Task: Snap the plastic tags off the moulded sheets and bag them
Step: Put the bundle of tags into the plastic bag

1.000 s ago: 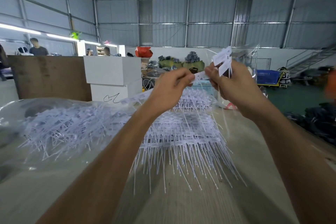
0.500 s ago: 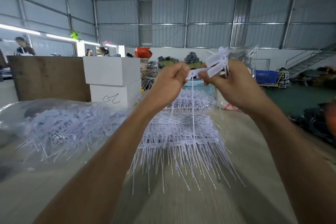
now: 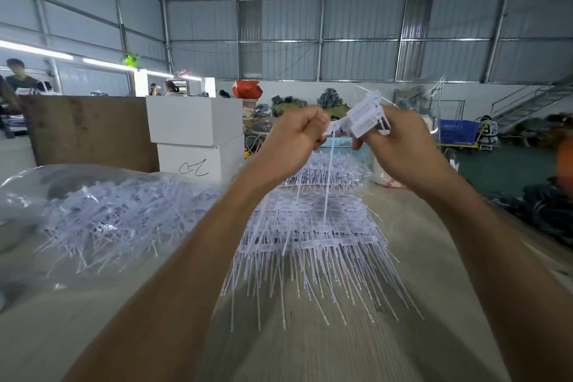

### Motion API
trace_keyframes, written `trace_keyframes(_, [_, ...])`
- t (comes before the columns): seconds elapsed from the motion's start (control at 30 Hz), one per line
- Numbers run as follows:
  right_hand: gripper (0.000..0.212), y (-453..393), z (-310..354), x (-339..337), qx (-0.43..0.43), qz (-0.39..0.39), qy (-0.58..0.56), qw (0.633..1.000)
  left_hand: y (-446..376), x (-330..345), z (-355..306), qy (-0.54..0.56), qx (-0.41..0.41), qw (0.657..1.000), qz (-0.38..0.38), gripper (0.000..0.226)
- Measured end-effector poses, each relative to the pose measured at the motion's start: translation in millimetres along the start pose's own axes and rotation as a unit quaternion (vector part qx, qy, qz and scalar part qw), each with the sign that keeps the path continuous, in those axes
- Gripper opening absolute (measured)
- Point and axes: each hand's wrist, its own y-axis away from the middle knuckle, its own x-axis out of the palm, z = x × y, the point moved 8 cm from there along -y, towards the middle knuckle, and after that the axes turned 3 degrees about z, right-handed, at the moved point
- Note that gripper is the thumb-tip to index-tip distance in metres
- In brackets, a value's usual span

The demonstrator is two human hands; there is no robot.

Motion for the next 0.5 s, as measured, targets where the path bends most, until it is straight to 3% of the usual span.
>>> trace_keyframes(0.1, [0.04,1.7,-5.8,-2.0,0.025,0.001,-0.014,1.0,-1.0,-1.4,-2.4,-0.027,0.015,0.999,-0.01,0.033])
trace_keyframes(0.3, [0.044,-0.1,-22.1,3.0,0.061,0.016,0.099,0.993,-1.4,12.5,-14.4,-0.186,0.069,0.98,0.013,0.034])
trace_keyframes(0.4, [0.04,4.9,-42.5,17.7,0.12,0.012,0.032,0.992,0.8,18.0,-24.9,-0.24,0.097,0.966,0.028,0.038])
trace_keyframes(0.5, [0.031,20.5,-90.1,7.4,0.252,-0.081,-0.105,0.959,3.8,10.2,-31.7,-0.16,0.111,0.98,0.036,0.033])
